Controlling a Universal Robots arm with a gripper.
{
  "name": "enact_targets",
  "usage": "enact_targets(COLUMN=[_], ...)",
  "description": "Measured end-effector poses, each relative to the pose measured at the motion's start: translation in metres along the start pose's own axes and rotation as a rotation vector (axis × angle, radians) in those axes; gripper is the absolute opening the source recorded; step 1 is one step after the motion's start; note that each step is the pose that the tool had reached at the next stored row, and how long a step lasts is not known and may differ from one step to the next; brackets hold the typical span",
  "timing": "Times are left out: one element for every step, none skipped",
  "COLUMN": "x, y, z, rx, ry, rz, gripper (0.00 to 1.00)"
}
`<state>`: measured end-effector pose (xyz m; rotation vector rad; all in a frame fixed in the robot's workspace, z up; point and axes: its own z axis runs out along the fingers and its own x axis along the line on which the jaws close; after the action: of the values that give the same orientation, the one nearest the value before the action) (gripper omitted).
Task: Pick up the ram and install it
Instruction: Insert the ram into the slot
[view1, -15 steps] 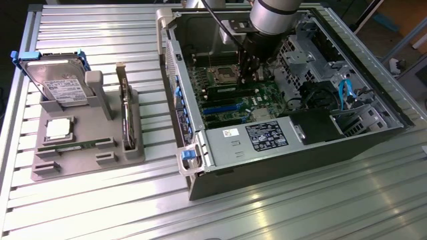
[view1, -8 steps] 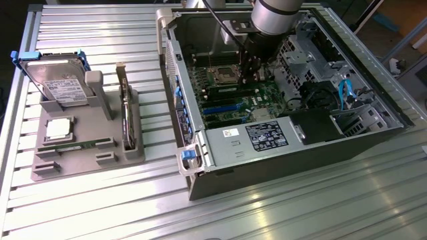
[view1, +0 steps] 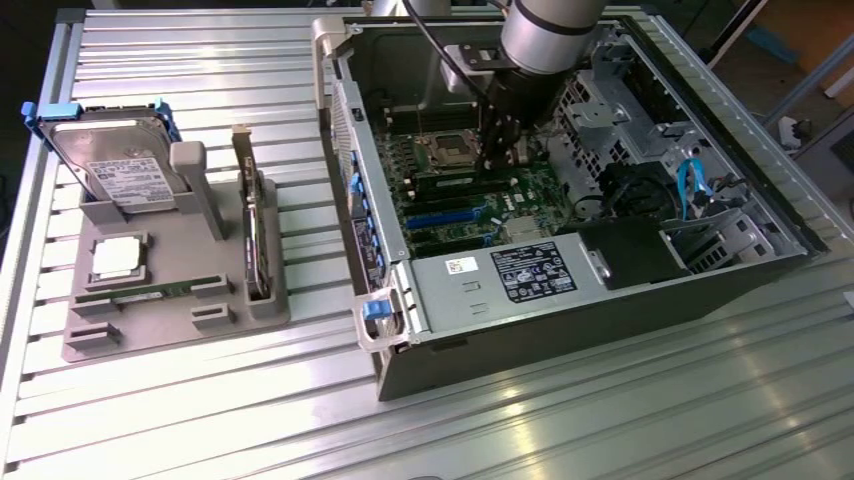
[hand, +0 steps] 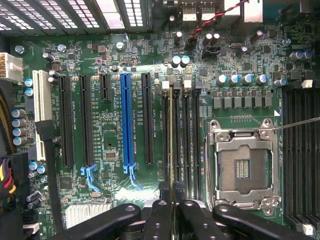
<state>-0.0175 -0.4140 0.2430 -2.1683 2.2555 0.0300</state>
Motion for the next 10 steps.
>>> enact_targets(x=[0.0000,0.0000,0.0000,0.0000,0.0000,0.0000,0.0000,0.0000,0.0001,0.0002], y=[0.0000,0.0000,0.0000,0.0000,0.0000,0.0000,0.0000,0.0000,0.0000,0.0000], z=[0.0005,0.0008,0.0010,0.0010,0.0009,0.0010,0.0010,0.0011,0.0012,0.0011], rx=[0.0002,0.0002,0.0001,0.0001,0.0001,0.0001,0.0001,0.0002,0.0002,0.0002], ry=[-0.0004,-0.0005,-0.0003,-0.0002,-0.0001,-0.0002,-0.0003,-0.0004,-0.0006,-0.0006], rz=[0.000,0.000,0.000,0.000,0.000,0.000,0.000,0.000,0.000,0.000], gripper=[0.12,0.12,0.12,0.12,0.12,0.12,0.12,0.12,0.12,0.12])
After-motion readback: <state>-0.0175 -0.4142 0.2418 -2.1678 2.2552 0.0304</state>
